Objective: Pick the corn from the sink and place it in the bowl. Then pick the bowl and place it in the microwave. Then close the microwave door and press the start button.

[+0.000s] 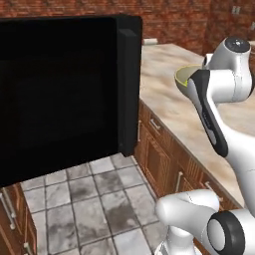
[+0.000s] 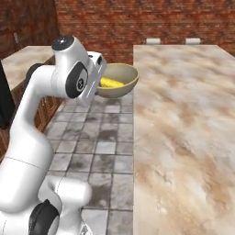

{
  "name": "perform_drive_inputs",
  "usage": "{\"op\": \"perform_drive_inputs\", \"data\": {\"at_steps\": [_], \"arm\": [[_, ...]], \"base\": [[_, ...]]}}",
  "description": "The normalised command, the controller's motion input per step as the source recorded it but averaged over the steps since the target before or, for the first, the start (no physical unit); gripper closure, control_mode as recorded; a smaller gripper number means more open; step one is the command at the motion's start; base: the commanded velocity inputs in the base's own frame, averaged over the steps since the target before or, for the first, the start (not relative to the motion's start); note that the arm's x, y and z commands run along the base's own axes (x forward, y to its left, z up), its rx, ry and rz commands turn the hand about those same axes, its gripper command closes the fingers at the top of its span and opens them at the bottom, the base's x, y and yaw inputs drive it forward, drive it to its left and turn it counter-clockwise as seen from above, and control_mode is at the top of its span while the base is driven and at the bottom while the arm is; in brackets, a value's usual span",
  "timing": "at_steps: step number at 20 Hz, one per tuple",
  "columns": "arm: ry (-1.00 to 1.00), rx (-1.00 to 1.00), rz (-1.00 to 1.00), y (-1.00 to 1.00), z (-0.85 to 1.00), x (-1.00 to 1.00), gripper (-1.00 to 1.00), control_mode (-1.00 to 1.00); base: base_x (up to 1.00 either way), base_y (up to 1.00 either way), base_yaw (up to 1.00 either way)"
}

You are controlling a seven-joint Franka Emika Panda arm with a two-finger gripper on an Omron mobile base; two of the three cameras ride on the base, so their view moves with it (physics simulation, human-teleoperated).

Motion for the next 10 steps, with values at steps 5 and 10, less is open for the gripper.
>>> {"op": "perform_drive_inputs", "data": {"at_steps": [5,10], "arm": [[0.00,0.00,0.00,0.00,0.00,0.00,1.00,1.00],[0.00,0.00,0.00,0.00,0.00,0.00,1.00,1.00]], "base": [[0.80,0.23,-0.07],[0.54,0.12,0.01]]}}
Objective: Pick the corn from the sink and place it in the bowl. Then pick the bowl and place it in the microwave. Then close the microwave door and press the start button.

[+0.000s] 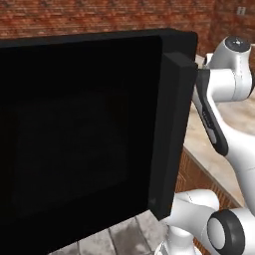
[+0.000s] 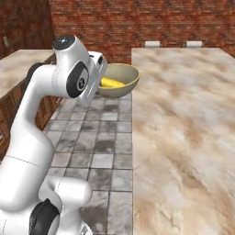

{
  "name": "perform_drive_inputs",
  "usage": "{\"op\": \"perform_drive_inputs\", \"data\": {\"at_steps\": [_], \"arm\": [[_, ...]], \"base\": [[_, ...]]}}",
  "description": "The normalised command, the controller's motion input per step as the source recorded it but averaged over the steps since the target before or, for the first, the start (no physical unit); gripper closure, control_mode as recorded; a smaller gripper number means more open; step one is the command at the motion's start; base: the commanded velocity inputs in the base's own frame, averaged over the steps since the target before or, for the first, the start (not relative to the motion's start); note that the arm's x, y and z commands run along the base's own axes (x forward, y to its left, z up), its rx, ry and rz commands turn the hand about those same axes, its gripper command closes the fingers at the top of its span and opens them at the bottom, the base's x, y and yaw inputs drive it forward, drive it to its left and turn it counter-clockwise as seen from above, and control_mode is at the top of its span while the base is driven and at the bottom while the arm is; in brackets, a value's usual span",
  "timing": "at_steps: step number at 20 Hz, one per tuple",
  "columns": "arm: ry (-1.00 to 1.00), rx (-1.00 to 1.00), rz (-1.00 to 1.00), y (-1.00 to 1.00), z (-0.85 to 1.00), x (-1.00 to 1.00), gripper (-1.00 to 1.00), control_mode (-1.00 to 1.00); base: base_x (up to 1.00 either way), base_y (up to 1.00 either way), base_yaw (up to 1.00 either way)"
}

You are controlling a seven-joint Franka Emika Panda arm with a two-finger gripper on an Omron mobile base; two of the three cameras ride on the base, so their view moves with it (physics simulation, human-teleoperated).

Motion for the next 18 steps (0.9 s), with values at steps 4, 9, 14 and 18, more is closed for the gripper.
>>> {"op": "perform_drive_inputs", "data": {"at_steps": [4,9,14,18], "arm": [[0.00,0.00,0.00,0.00,0.00,0.00,1.00,1.00],[0.00,0.00,0.00,0.00,0.00,0.00,1.00,1.00],[0.00,0.00,0.00,0.00,0.00,0.00,1.00,1.00],[0.00,0.00,0.00,0.00,0.00,0.00,1.00,1.00]], "base": [[0.36,0.02,0.15],[0.36,0.01,0.26],[0.47,0.00,0.31],[0.38,0.00,0.40]]}}
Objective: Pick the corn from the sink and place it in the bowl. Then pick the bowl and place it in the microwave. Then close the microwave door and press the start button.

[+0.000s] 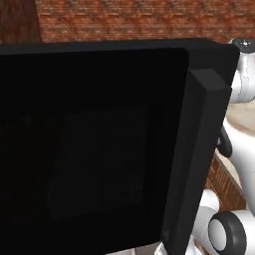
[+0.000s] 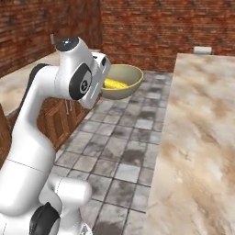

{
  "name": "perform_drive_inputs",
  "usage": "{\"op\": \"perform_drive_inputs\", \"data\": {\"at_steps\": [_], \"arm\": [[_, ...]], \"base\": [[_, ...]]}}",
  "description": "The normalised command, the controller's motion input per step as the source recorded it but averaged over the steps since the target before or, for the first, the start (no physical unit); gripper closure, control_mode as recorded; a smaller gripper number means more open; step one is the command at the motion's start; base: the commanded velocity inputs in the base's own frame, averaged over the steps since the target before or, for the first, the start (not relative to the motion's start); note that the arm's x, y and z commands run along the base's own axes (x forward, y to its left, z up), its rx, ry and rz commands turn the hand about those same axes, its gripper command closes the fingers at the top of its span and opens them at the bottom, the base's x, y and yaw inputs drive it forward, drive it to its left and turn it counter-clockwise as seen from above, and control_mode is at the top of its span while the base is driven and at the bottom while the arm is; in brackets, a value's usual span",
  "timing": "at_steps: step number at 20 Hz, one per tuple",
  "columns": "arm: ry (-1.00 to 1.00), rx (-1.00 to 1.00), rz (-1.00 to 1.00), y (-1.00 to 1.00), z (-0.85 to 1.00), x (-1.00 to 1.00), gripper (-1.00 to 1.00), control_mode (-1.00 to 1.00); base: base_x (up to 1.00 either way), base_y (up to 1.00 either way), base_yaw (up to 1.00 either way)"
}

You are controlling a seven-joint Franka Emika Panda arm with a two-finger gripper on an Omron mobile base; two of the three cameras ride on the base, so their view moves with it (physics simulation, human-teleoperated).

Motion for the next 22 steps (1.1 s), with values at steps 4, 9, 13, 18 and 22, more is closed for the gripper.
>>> {"op": "perform_drive_inputs", "data": {"at_steps": [4,9,13,18,22], "arm": [[0.00,0.00,0.00,0.00,0.00,0.00,1.00,1.00],[0.00,0.00,0.00,0.00,0.00,0.00,1.00,1.00],[0.00,0.00,0.00,0.00,0.00,0.00,1.00,1.00],[0.00,0.00,0.00,0.00,0.00,0.00,1.00,1.00],[0.00,0.00,0.00,0.00,0.00,0.00,1.00,1.00]], "base": [[0.24,0.00,0.46],[0.22,0.00,0.49],[0.25,0.00,0.53],[0.21,0.00,0.52],[0.27,0.00,0.49]]}}
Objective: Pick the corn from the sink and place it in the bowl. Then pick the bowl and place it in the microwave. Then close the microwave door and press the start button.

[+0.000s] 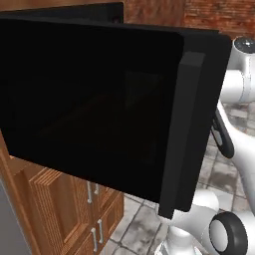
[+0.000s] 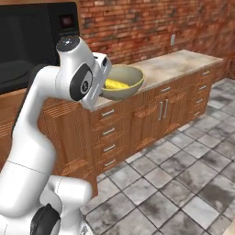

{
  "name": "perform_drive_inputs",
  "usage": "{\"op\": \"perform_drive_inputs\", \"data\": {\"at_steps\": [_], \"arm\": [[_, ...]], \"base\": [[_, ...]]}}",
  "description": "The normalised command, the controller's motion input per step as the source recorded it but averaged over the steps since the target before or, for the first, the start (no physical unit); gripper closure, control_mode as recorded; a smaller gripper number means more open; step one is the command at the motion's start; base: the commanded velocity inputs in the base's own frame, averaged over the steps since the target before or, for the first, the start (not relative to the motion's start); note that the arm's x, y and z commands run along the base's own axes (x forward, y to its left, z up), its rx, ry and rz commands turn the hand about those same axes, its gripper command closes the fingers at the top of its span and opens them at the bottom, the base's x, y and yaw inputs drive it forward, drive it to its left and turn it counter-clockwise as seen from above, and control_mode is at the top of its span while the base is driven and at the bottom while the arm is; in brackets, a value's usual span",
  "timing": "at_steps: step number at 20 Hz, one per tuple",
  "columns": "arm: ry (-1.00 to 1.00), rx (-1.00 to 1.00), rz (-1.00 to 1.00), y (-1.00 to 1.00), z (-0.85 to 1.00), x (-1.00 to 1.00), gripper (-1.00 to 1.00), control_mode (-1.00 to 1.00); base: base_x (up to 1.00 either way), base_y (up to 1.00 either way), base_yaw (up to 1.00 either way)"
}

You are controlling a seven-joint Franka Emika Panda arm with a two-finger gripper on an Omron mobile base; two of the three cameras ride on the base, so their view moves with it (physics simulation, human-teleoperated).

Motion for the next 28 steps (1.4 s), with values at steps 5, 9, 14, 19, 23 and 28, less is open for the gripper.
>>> {"op": "perform_drive_inputs", "data": {"at_steps": [5,9,14,19,23,28], "arm": [[0.00,0.00,0.00,0.00,0.00,0.00,1.00,1.00],[0.00,0.00,0.00,0.00,0.00,0.00,1.00,1.00],[0.00,0.00,0.00,0.00,0.00,0.00,1.00,1.00],[0.00,0.00,0.00,0.00,0.00,0.00,1.00,1.00],[0.00,0.00,0.00,0.00,0.00,0.00,1.00,1.00],[0.00,0.00,0.00,0.00,0.00,0.00,1.00,1.00]], "base": [[0.23,0.00,0.45],[0.19,0.00,0.40],[0.16,-0.01,0.39],[0.10,-0.10,0.40],[0.20,-0.08,0.41],[0.17,-0.22,0.41]]}}
